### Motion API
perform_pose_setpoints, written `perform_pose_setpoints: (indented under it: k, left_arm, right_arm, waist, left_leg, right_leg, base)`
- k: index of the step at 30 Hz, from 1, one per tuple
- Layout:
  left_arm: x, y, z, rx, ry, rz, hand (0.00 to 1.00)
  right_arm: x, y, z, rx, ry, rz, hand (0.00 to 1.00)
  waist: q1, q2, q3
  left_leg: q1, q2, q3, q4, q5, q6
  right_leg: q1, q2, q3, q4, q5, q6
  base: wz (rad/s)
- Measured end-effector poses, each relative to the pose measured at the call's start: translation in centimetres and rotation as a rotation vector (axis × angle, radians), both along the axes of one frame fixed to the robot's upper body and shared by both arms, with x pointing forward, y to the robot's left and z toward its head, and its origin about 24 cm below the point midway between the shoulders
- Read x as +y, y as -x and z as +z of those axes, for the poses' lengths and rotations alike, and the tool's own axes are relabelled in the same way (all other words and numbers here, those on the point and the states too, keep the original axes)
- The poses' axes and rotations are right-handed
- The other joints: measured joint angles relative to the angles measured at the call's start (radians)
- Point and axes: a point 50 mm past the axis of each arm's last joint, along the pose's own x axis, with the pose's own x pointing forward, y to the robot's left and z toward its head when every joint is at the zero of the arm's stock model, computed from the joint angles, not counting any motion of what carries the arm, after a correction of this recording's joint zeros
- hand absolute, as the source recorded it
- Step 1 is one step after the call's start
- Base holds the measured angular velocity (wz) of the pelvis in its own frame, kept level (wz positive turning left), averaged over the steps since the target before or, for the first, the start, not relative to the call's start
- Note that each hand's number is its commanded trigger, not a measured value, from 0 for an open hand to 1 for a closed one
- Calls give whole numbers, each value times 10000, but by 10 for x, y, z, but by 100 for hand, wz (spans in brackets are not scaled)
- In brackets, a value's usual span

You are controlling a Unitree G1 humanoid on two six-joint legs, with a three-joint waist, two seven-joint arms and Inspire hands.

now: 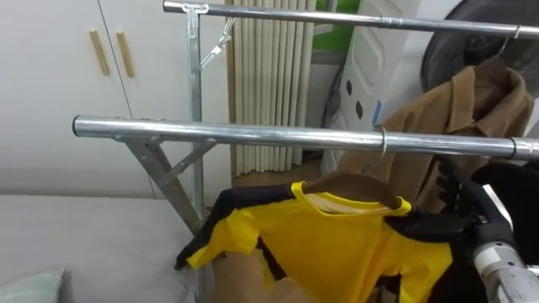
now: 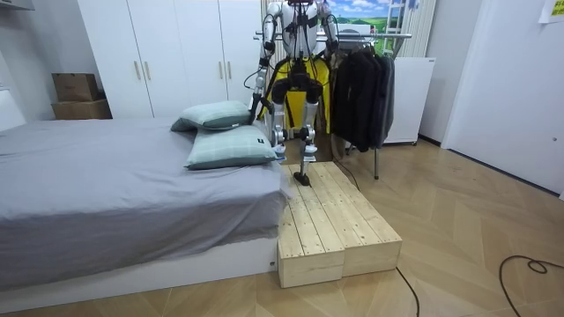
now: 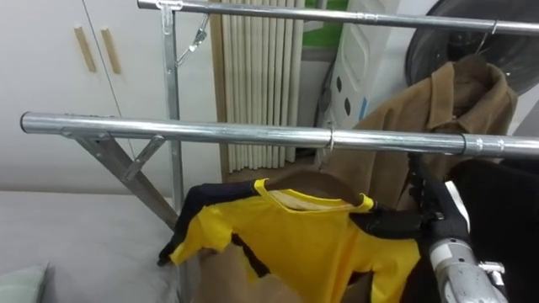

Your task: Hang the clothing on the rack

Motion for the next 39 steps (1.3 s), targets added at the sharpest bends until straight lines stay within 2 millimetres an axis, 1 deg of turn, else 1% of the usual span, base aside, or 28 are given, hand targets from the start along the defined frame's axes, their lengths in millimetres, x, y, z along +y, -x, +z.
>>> perform_pose_setpoints:
  k: [2, 6, 9, 11, 13, 16, 21, 27, 31, 39]
  left_arm:
    - [0, 0, 0, -3, -2, 7, 0]
    - [0, 0, 0, 32, -28, -138, 0]
    - [0, 1, 0, 52, -19, -137, 0]
    - [0, 3, 0, 96, -14, -128, 0]
    - [0, 5, 0, 148, -5, -114, 0]
    - [0, 7, 0, 177, 17, -106, 0]
    - [0, 7, 0, 193, 65, -103, 0]
    - [0, 7, 0, 193, 71, -90, 0]
    - [0, 7, 0, 186, 76, -85, 0]
    - [0, 9, 1, 226, 81, -41, 0]
  right_arm:
    - [-3, 1, 1, -61, 21, -254, 0]
    - [-8, 12, 0, -164, 90, -530, 0]
    - [-16, 25, -9, 59, -51, -899, 0]
    - [-19, 33, -16, 280, -280, -1148, 0]
    - [-19, 36, -20, 382, -373, -1206, 0]
    - [-22, 44, -25, 607, -381, -1300, 0]
    - [-22, 48, -29, 786, -432, -1169, 0]
    - [-20, 57, -47, 1492, -806, -1093, 0]
    - [-19, 58, -49, 1581, -891, -897, 0]
    - [-19, 75, -64, 2321, -1154, -534, 0]
  waist:
    - [-125, 3, 2]
    - [-150, 2, 0]
    - [-166, 8, -2]
    - [-258, 8, -1]
    - [-391, 11, 1]
    - [-409, 22, 4]
    - [-454, 25, 7]
    - [-442, 27, 11]
    - [-452, 48, 22]
    - [-432, 41, 17]
  left_leg:
    - [-7, 1, -8, -14, 0, -1]
    - [-20, -2, -90, -11, -5, -7]
    - [28, -9, -77, -11, -18, -28]
    - [33, -11, -64, -12, -18, -29]
    - [33, -11, -63, -12, -18, -29]
    - [41, -10, -61, -12, -17, -28]
    - [43, -15, -68, -13, -18, -29]
    - [44, -15, -68, -13, -20, -30]
    - [38, -9, -61, -12, -19, -30]
    - [39, -11, 26, -14, -20, -30]
  right_leg:
    - [-1, -11, -74, -61, -35, 10]
    - [19, -11, -68, -84, -46, 9]
    - [58, -20, -90, -84, -42, 4]
    - [55, -23, -110, -75, -44, 6]
    - [56, -20, -97, -66, -45, 6]
    - [50, -9, -40, -47, -46, 8]
    - [39, -7, -6, -52, -45, 10]
    - [34, -3, 21, -52, -44, 10]
    - [26, 6, 41, -68, -45, 10]
    - [20, 7, 85, -80, -45, 8]
  base:
    - [8]
    - [3]
    - [0]
    - [0]
    - [0]
    - [-4]
    - [-1]
    - [0]
    - [0]
    - [-1]
